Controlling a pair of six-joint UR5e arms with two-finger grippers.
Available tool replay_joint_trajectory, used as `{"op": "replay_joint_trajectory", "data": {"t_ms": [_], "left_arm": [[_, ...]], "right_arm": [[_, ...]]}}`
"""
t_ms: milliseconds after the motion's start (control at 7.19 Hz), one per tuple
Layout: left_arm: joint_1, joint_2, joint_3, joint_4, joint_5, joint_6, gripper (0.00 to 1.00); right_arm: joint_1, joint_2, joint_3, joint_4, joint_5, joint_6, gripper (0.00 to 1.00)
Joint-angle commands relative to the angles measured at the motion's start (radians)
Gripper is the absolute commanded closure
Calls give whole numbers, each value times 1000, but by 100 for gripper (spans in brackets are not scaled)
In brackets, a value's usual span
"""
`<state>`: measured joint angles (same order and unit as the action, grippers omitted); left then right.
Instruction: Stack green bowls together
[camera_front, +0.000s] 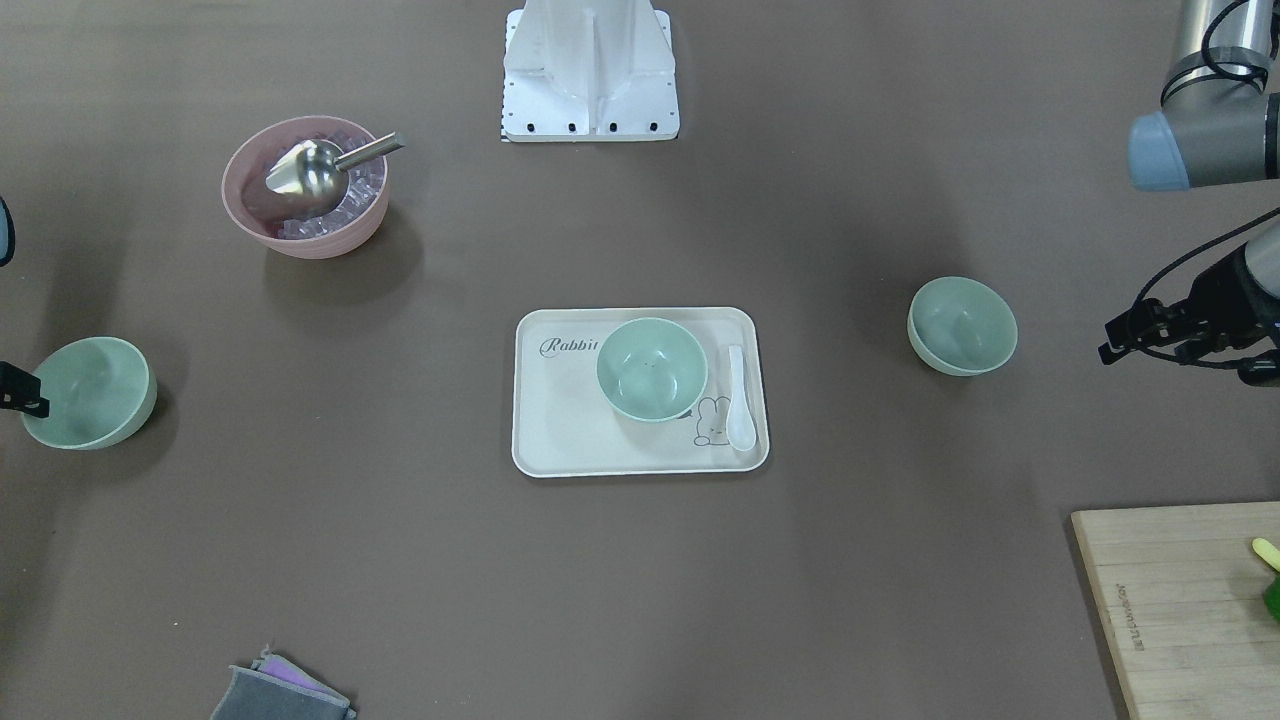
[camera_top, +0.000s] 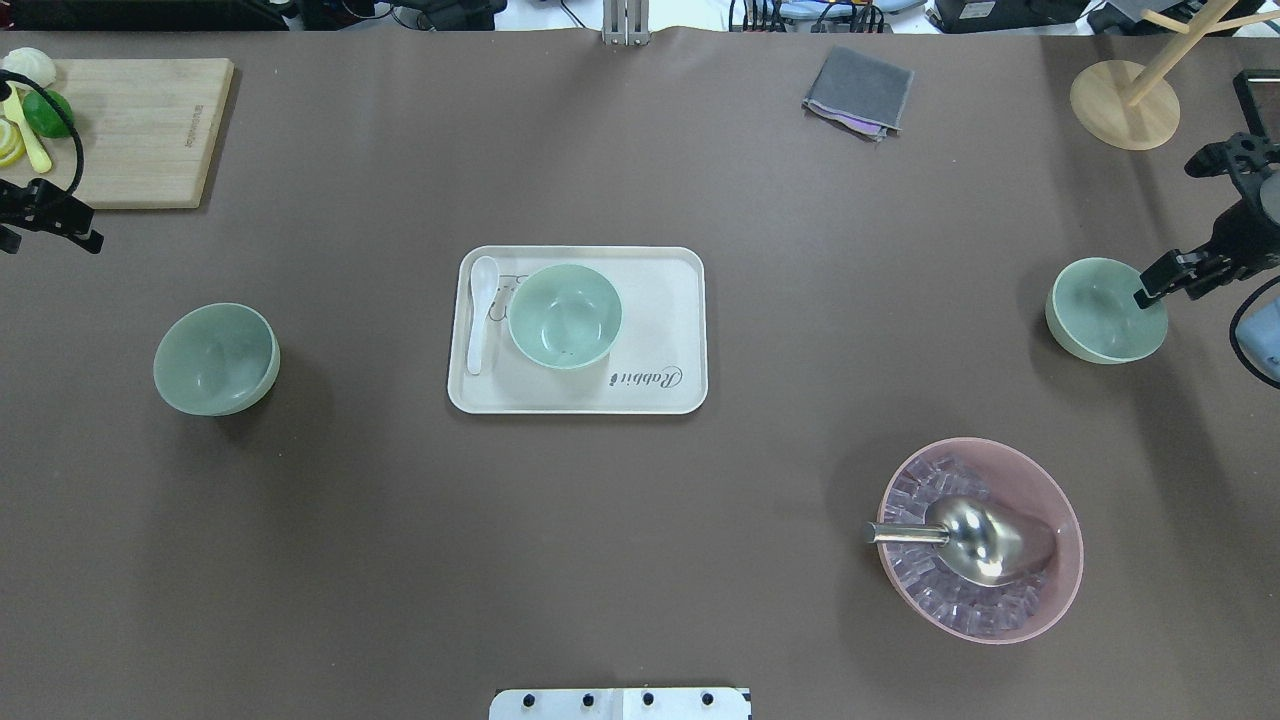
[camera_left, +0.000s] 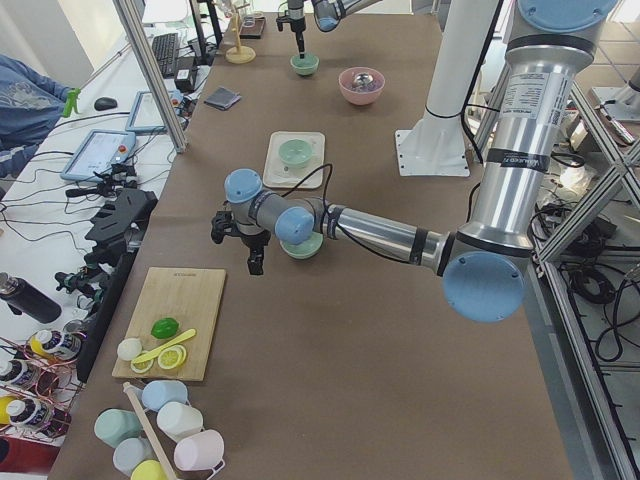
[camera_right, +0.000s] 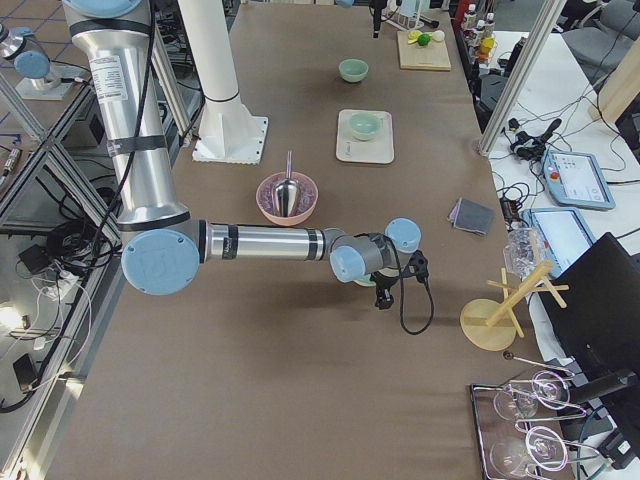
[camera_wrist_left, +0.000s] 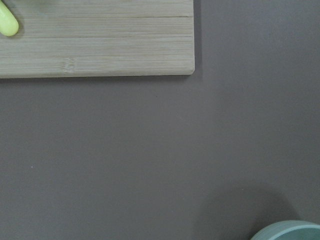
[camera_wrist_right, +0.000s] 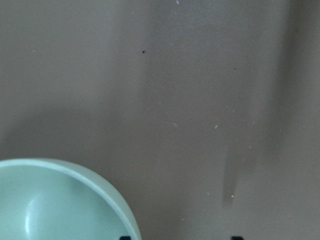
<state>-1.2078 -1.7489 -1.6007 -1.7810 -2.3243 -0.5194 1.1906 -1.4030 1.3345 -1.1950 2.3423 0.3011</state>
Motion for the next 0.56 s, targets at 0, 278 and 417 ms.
{"op": "replay_joint_trajectory", "data": {"t_ms": [0, 278, 417], "left_arm": [[1, 0, -1, 0, 2, 2, 3], [1, -4, 2, 0, 2, 1, 3], [4, -17, 2, 6, 22, -17, 3]], "right_arm": [[-15, 12, 0, 3, 5, 15, 100], [-20, 42, 14, 2, 44, 77, 100], [-19, 62, 28, -6, 67, 101, 100]]}}
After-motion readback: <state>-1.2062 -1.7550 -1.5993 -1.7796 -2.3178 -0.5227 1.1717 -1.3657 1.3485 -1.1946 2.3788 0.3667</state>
